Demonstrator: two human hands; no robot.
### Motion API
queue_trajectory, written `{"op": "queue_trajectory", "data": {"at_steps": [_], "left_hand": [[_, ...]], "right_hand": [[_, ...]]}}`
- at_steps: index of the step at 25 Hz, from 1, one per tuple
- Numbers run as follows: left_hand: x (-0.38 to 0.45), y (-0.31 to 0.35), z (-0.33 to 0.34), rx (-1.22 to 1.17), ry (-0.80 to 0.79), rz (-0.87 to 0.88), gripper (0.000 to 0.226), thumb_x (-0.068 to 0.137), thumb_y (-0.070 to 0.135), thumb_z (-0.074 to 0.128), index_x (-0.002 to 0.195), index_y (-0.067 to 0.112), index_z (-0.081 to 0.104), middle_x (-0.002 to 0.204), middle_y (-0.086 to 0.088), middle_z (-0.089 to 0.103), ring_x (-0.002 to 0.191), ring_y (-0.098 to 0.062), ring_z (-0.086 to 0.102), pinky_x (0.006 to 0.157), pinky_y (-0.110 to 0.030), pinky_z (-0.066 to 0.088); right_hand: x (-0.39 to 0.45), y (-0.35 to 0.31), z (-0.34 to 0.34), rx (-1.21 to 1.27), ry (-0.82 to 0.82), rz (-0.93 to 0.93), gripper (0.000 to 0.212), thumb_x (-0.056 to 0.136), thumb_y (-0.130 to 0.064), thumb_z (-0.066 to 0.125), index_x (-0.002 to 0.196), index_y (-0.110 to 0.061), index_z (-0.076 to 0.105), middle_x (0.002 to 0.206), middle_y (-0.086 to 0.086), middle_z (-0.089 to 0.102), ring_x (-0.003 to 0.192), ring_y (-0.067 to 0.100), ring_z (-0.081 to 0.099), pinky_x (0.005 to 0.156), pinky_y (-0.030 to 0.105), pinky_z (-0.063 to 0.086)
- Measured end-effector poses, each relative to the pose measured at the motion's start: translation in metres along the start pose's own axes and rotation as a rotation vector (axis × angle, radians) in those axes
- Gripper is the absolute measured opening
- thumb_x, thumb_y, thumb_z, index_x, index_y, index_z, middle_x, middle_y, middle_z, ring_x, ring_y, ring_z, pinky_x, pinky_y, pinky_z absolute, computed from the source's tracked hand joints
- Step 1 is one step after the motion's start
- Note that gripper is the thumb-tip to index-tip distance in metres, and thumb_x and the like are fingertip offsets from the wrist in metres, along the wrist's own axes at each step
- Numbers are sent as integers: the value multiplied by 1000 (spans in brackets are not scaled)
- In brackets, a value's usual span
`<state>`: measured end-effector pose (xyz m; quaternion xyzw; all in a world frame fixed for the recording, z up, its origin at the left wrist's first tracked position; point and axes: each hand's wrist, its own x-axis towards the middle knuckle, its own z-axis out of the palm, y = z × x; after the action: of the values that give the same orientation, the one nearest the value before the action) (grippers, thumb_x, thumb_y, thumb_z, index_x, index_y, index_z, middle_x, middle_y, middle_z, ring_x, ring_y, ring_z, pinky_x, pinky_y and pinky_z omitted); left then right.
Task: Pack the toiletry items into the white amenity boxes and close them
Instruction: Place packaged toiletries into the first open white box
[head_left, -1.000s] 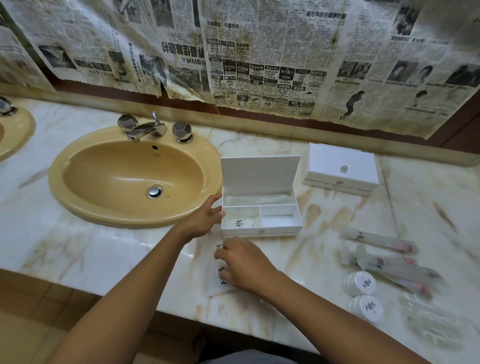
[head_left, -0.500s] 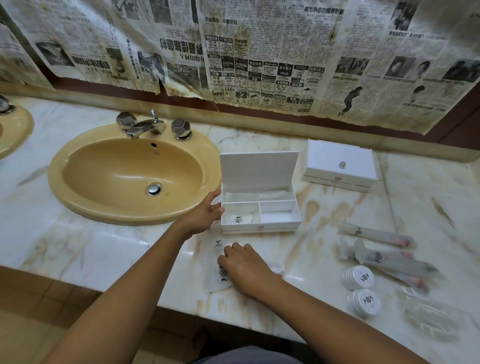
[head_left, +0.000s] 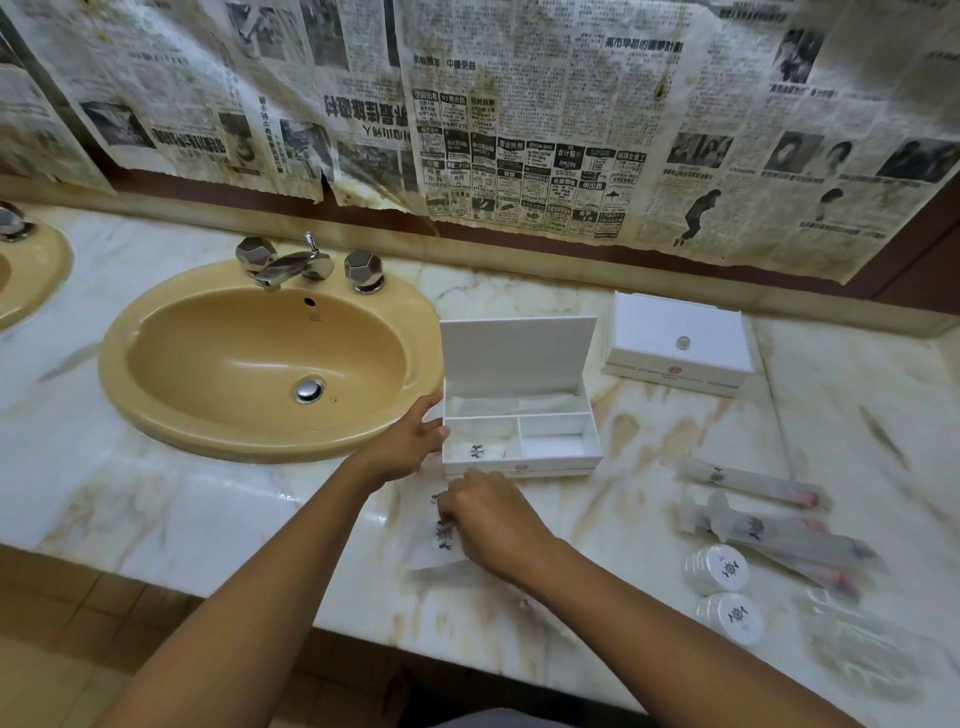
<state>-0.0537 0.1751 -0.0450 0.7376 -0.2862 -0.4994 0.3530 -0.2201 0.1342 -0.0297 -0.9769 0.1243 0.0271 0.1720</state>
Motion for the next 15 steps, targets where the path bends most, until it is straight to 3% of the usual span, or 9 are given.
{"op": "queue_trajectory", "data": {"at_steps": [3, 6, 8, 11, 15], "left_hand": [[1, 0, -1, 21, 2, 6, 56, 104, 30, 44, 152, 39, 17, 150, 5, 44, 117, -14, 53, 92, -33, 39], [3, -4, -2, 41, 8, 12, 55, 104, 24, 43, 151, 39, 19, 142, 8, 48, 92, -10, 53, 89, -31, 41], [7, -10, -4, 49, -3, 26, 56, 103, 15, 43, 149, 39, 21, 140, 7, 53, 87, -13, 49, 84, -33, 43], [8, -11, -5, 46, -5, 19, 55, 103, 13, 41, 148, 39, 22, 138, 7, 56, 90, -16, 47, 84, -33, 43], [6, -6, -3, 4, -1, 6, 51, 104, 26, 45, 149, 36, 23, 137, 10, 55, 92, -8, 55, 85, -31, 42]], "right_hand": [[9, 8, -21, -5, 124, 37, 15, 83, -1, 58, 87, -7, 71, 88, 11, 70, 89, 31, 53, 70, 35, 31], [22, 24, -39, -33, 193, 119, 19, 84, 0, 56, 90, -10, 72, 88, 7, 70, 88, 28, 53, 72, 35, 35], [32, 35, -46, -36, 219, 177, 25, 81, 4, 55, 90, -11, 72, 87, 5, 69, 88, 27, 55, 72, 35, 40], [43, 44, -47, -12, 181, 234, 26, 81, 4, 53, 91, -12, 71, 91, 5, 68, 86, 27, 59, 67, 31, 42], [52, 46, -42, -48, 70, 249, 26, 81, 4, 50, 92, -9, 70, 91, 9, 66, 80, 29, 56, 64, 29, 35]]}}
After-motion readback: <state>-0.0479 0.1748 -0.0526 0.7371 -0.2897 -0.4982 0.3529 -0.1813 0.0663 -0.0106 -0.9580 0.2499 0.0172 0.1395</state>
